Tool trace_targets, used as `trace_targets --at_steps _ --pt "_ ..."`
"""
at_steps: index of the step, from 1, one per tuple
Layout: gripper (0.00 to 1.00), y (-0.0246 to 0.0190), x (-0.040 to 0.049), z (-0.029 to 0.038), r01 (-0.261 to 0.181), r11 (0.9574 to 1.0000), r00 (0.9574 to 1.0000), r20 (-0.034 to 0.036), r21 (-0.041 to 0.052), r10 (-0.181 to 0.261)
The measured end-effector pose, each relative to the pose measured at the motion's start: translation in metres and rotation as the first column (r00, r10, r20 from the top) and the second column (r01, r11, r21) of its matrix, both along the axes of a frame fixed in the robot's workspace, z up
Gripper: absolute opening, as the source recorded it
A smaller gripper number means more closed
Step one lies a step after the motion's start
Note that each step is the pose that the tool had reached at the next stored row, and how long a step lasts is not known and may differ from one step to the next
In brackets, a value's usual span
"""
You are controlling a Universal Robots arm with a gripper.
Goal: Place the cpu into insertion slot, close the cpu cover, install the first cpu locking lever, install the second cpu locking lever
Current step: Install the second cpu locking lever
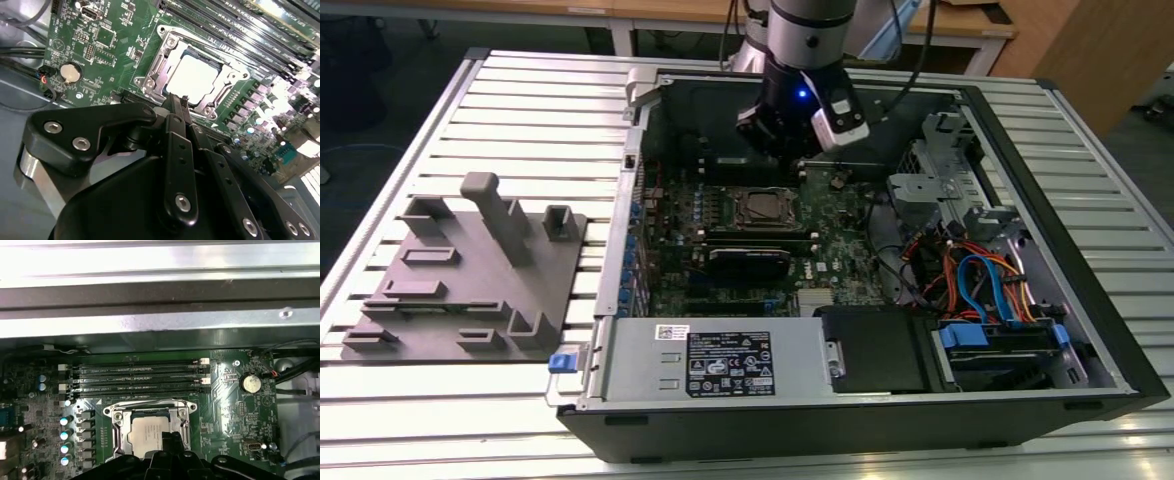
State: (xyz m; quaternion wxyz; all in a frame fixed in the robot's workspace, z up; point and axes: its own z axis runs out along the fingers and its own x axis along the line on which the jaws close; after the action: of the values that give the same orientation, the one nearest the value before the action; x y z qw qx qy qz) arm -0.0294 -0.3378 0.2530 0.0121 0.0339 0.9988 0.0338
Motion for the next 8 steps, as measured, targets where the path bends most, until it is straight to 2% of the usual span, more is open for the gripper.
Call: trace_targets --at_steps 2,4,6,8 --pt "0.1 0.0 0.0 0.0003 0.0 1.0 1.0 0.0002 -0.0081 0.0" --pt "0.1 -0.0001 0.0 0.0005 0.0 0.9997 1.0 0.0001 -0.023 0.0" --pt "0.1 -0.0001 0.0 0.0004 0.0 0.9987 1.0 -0.0001 -0.0518 0.0" --pt "0.1 -0.0001 0.0 0.0003 0.0 0.9961 1.0 0.0001 -0.0881 0.0"
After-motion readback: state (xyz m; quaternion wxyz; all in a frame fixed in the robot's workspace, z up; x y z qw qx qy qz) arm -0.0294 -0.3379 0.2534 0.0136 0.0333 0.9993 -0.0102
